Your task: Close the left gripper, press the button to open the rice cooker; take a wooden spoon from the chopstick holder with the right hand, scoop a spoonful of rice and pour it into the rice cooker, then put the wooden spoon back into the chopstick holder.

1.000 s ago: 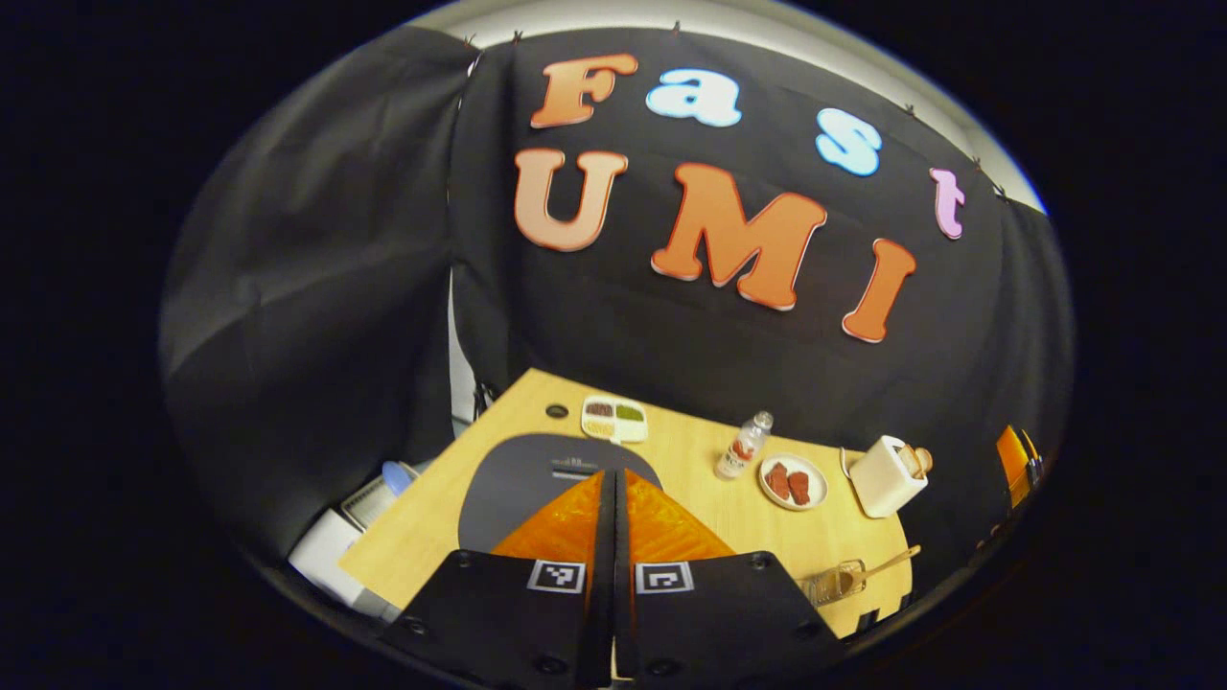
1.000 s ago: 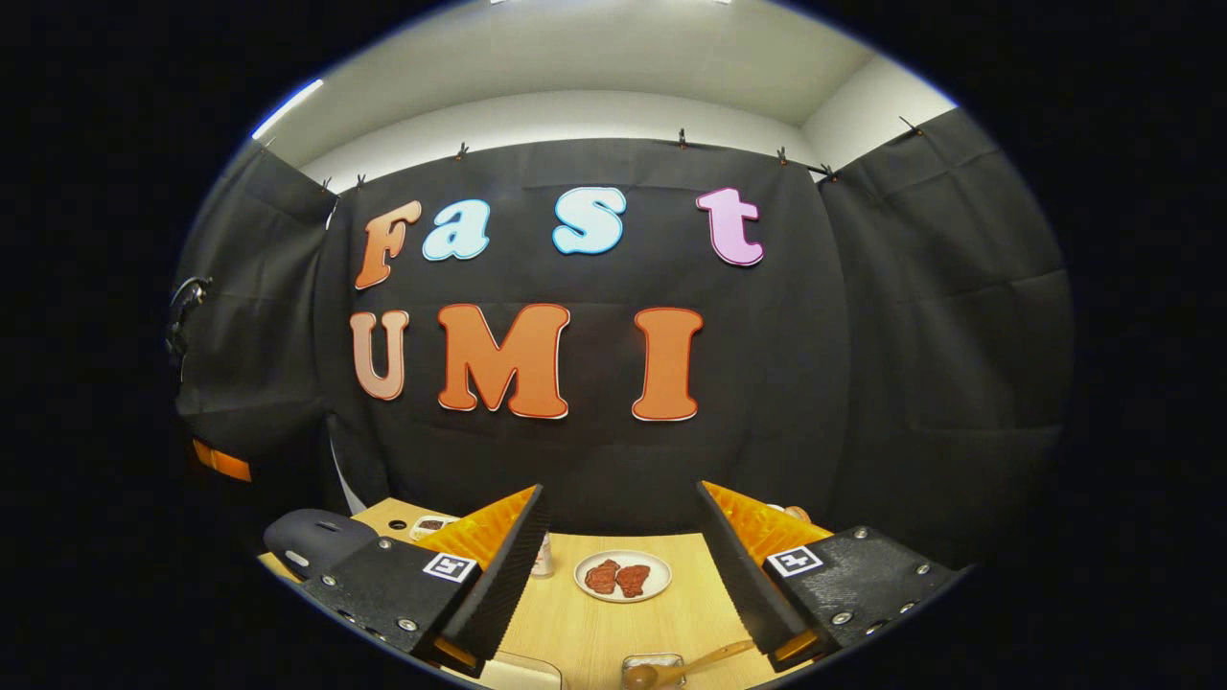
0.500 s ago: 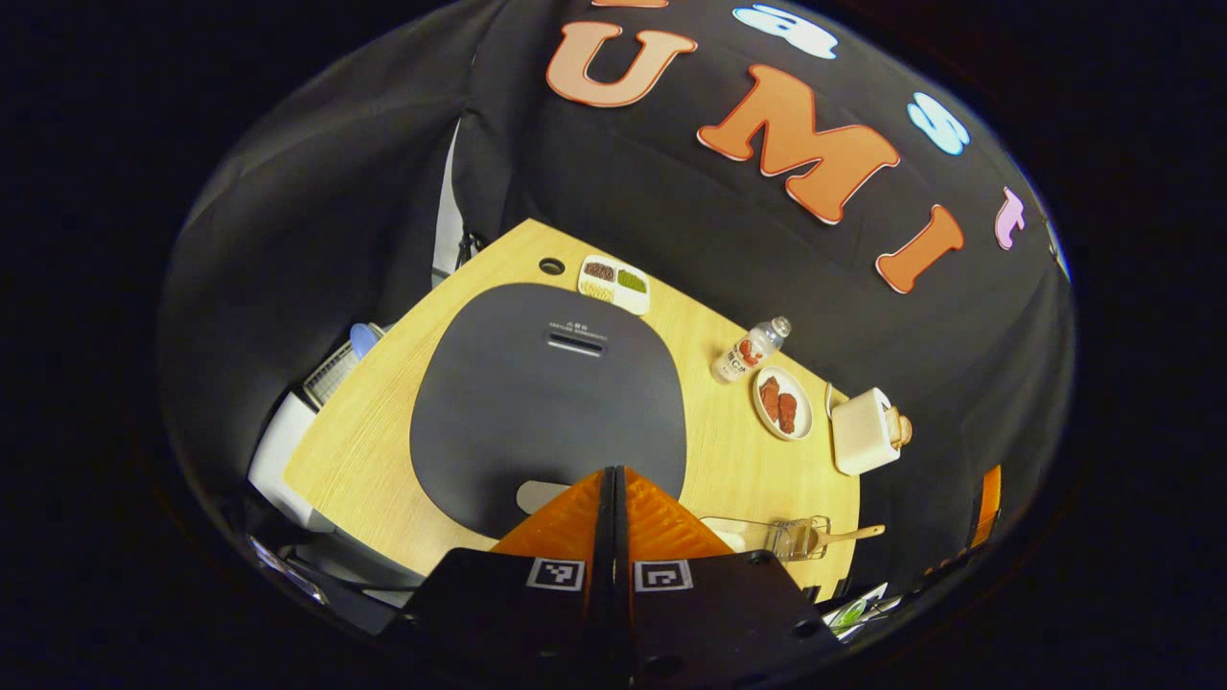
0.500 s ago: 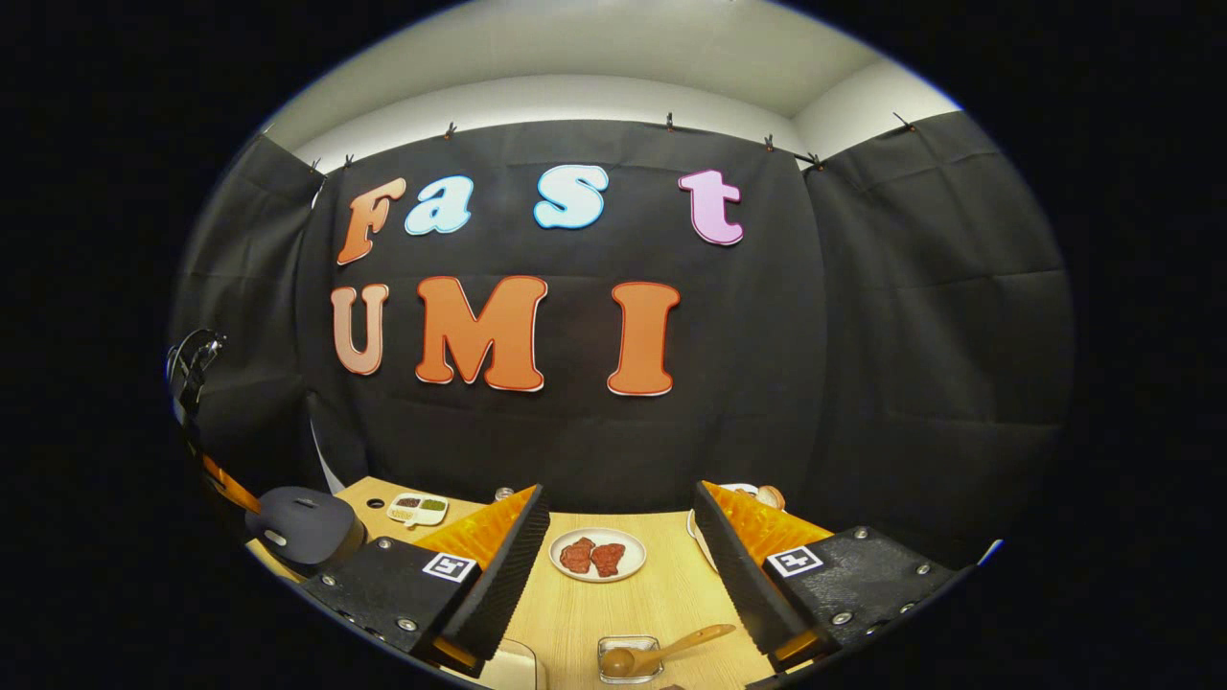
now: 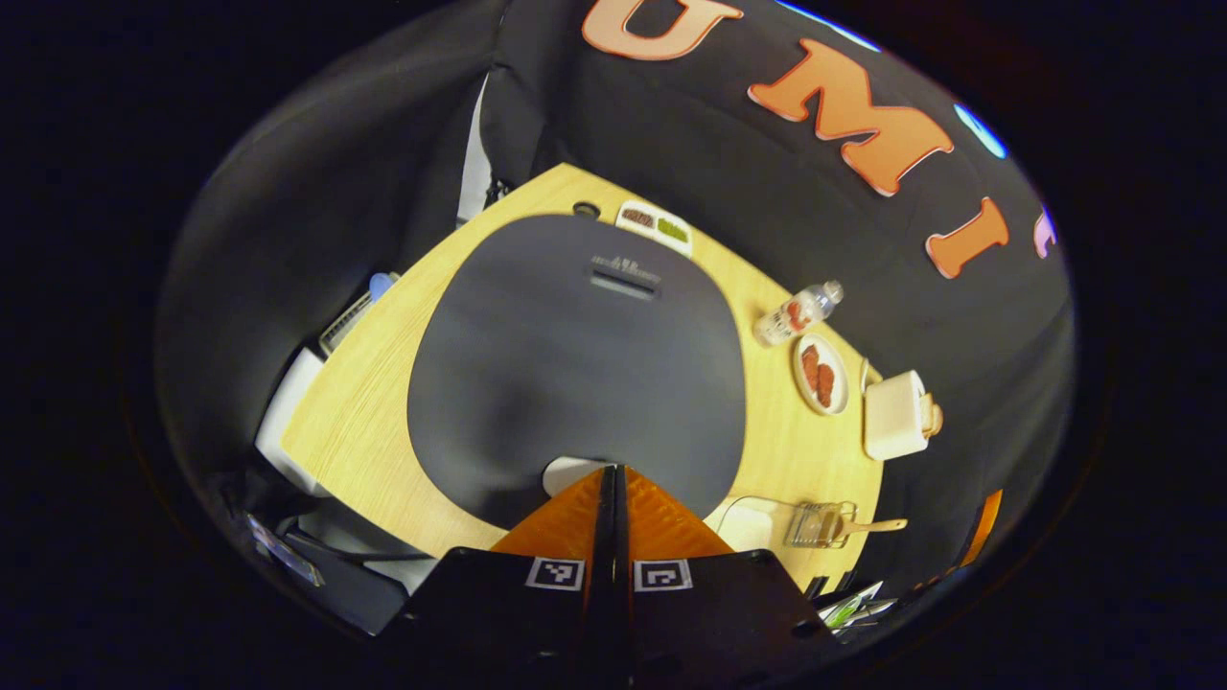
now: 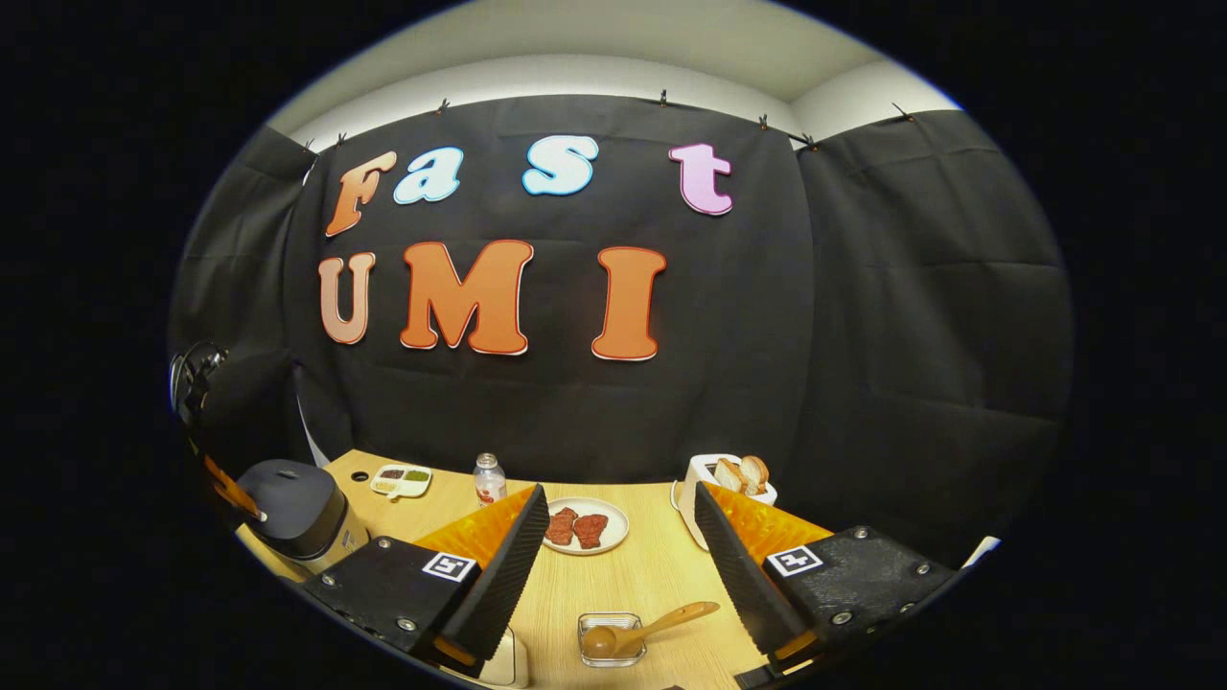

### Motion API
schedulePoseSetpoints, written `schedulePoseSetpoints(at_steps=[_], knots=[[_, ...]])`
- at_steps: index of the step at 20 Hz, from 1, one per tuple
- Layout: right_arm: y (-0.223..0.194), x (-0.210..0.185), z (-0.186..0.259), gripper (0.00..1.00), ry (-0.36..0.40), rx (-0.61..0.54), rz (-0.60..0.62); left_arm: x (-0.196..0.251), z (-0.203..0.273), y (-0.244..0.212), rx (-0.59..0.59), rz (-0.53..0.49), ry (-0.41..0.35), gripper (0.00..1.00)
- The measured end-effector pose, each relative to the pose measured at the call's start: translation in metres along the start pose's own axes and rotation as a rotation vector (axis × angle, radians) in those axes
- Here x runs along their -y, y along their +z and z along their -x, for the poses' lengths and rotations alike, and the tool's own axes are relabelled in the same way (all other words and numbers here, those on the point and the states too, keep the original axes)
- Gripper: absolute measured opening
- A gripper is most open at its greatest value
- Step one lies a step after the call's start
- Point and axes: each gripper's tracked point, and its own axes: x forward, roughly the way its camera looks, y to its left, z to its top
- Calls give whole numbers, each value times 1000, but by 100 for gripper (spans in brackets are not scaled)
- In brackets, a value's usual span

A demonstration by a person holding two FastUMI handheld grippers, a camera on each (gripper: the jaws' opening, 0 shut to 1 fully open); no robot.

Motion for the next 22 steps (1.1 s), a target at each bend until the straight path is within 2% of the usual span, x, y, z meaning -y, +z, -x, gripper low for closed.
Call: schedulePoseSetpoints(at_steps=[5,8,11,17,20,21,22], knots=[[-10,-3,-3,95,11,-22,-17,-2,-6,1,-24,44,-10,6],[-25,-4,-8,94,27,-70,-77,0,-2,-1,35,-14,-26,6],[-40,-6,-10,95,40,-112,-140,3,11,3,228,-123,-24,6],[-70,1,-15,95,42,-191,-95,35,81,63,563,-97,-81,6],[-77,7,-15,95,42,-199,-89,41,119,88,712,-106,-68,6],[-80,10,-17,95,43,-204,-86,38,128,87,740,-115,-44,6],[-83,15,-17,95,41,-211,-82,30,135,87,760,-130,11,6]])
